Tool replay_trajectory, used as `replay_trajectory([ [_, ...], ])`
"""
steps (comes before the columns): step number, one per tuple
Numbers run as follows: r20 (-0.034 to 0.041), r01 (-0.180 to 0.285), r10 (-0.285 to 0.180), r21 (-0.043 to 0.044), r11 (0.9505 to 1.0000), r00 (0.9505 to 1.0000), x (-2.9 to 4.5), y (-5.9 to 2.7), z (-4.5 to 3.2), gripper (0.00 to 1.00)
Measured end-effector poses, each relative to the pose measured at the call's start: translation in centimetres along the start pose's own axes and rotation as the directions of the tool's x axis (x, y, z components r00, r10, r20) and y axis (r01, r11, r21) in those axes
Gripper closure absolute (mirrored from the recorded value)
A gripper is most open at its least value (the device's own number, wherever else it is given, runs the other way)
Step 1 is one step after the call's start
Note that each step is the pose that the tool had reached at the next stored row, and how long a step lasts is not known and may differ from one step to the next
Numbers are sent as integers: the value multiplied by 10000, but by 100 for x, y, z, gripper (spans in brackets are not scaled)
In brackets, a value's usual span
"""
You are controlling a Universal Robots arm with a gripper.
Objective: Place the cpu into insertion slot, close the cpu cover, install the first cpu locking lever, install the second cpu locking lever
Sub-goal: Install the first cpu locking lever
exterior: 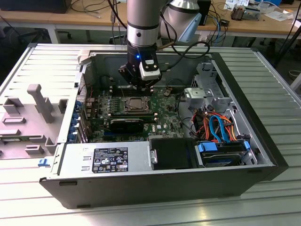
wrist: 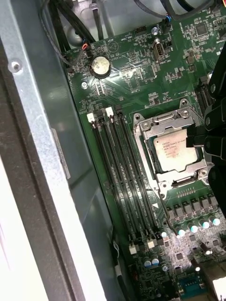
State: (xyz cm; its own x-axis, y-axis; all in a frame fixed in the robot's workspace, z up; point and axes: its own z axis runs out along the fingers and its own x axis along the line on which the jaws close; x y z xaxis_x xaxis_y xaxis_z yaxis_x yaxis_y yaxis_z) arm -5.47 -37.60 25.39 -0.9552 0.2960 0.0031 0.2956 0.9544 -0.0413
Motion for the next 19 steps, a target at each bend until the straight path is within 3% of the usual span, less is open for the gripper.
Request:
replay_trajectory([
  [19,12,276,-276,1,9996,9996,0,0,0,89],
])
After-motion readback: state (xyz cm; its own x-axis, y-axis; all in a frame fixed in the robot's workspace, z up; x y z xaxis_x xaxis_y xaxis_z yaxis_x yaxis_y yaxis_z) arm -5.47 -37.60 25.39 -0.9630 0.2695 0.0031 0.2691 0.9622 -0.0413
